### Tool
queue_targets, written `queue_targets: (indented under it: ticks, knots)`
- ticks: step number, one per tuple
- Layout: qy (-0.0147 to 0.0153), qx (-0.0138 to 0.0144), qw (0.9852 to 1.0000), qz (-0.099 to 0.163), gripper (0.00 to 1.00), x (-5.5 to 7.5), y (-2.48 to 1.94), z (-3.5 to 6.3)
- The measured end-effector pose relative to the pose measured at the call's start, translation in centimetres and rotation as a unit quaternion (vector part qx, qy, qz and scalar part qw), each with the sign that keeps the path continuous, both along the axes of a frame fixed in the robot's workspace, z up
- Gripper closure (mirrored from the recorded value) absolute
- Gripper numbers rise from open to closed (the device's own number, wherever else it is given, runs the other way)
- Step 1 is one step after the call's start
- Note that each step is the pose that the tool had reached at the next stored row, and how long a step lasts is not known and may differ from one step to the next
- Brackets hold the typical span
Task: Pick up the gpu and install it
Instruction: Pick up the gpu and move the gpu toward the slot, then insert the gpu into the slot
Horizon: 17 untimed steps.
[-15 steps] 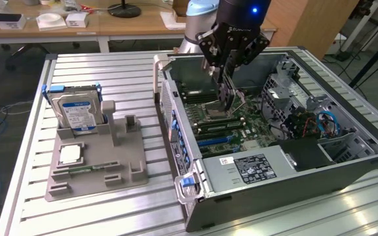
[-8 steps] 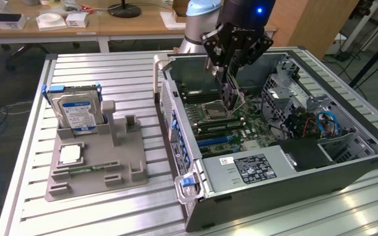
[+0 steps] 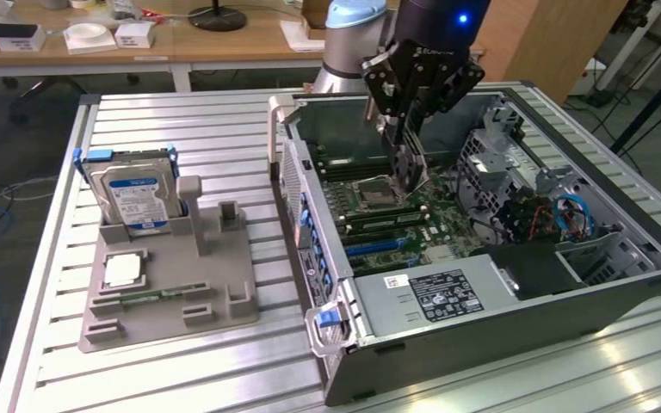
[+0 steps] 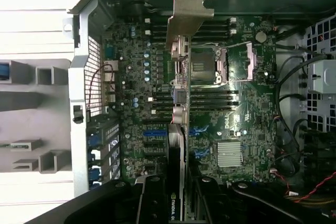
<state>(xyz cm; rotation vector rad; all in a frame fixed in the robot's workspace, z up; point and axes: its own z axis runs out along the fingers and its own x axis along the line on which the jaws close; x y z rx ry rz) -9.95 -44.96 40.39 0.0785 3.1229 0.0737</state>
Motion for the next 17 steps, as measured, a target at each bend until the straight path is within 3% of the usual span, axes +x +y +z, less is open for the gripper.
queue_targets:
  ticks: [17]
  knots:
    - [0.0, 0.0, 1.0, 0.0, 0.74, 1.4, 0.0, -0.01]
